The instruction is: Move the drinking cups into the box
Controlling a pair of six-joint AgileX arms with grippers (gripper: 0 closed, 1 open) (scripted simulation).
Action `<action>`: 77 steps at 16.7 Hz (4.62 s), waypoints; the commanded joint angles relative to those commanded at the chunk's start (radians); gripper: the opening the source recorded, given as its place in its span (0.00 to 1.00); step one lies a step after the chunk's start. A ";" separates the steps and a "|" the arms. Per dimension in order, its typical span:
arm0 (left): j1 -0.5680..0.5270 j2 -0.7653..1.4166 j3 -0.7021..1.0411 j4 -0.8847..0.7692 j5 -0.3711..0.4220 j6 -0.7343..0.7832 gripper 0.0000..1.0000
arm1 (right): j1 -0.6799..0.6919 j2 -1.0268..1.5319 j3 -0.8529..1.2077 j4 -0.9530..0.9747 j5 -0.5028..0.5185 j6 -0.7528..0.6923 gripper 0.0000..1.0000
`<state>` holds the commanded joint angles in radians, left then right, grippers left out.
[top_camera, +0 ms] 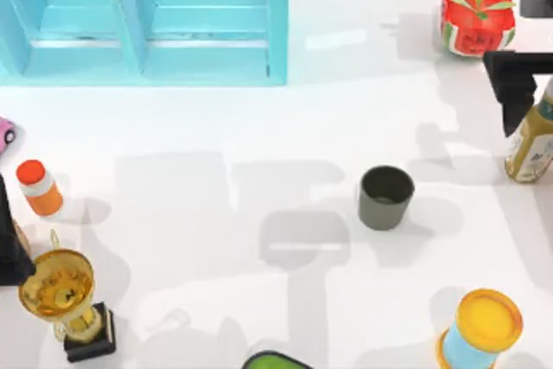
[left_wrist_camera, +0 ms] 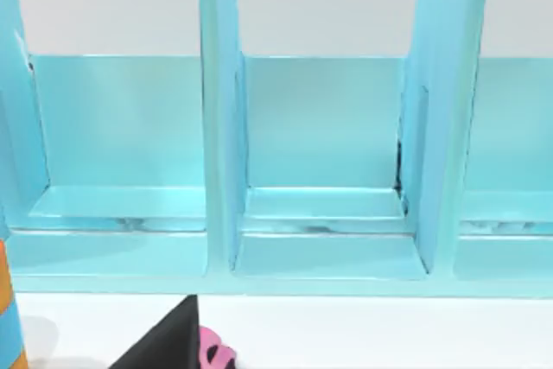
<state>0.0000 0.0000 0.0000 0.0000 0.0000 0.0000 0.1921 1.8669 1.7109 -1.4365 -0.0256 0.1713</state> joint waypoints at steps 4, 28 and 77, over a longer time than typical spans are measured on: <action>0.000 0.000 0.000 0.000 0.000 0.000 1.00 | 0.222 0.126 0.072 0.054 0.016 0.242 1.00; 0.000 0.000 0.000 0.000 0.000 0.000 1.00 | 0.289 0.245 -0.194 0.462 0.026 0.328 1.00; 0.000 0.000 0.000 0.000 0.000 0.000 1.00 | -0.095 -0.011 -0.102 0.039 -0.027 -0.135 0.00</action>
<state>0.0000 0.0000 0.0000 0.0000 0.0000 0.0000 0.0969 1.8562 1.6084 -1.3979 -0.0526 0.0360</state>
